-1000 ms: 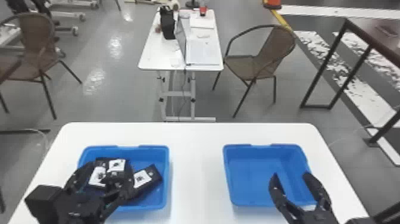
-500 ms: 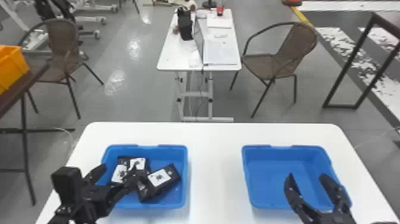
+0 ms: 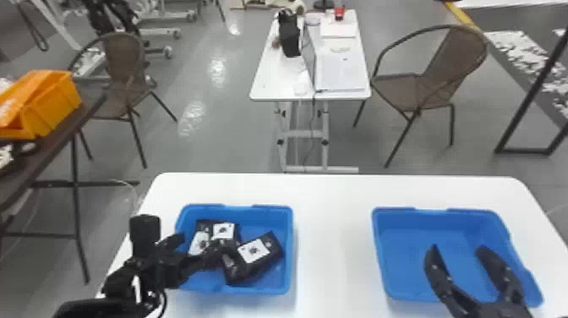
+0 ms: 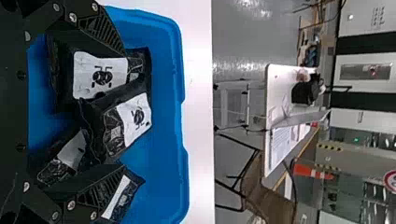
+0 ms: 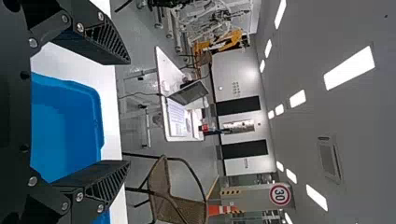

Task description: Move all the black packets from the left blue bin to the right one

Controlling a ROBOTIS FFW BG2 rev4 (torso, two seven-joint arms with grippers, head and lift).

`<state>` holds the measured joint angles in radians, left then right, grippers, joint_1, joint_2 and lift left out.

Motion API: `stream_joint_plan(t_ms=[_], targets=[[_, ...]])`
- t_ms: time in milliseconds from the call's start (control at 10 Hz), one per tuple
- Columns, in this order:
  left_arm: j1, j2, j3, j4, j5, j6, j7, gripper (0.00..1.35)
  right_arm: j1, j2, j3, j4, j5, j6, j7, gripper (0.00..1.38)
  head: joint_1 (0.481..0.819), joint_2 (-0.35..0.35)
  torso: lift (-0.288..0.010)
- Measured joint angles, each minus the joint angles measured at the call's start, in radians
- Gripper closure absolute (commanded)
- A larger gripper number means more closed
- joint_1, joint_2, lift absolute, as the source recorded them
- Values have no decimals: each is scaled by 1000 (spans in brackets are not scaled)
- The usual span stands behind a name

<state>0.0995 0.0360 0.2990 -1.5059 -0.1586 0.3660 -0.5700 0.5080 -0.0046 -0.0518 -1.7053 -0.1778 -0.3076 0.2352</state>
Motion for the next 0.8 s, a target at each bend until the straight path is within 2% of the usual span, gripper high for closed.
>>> stream_joint_plan(t_ms=[200,300,400,500,600,700,800], targets=[[-83,40,-29,128,-39,-2,-54,200,-13,0,3,11,-6,2,13,283,695,103,0],[-118,53,-44,195,-50,-18,-81,291,-16,0,3,16,-9,2,16,283,695,94,0],[-150,61,-53,251,-78,-35,-105,642,-20,0,4,21,-16,2,20,283,695,88,0],[-176,64,-56,292,-118,-43,-118,846,-24,0,5,26,-19,2,25,282,695,88,0],[-195,65,-56,324,-140,-33,-119,895,-26,0,6,29,-22,2,27,283,695,92,0],[-207,65,-52,352,-145,-21,-119,1107,-27,0,6,32,-27,2,29,283,695,93,0],[-212,63,-46,373,-149,-15,-116,1141,-28,0,6,36,-31,2,31,283,695,95,0]])
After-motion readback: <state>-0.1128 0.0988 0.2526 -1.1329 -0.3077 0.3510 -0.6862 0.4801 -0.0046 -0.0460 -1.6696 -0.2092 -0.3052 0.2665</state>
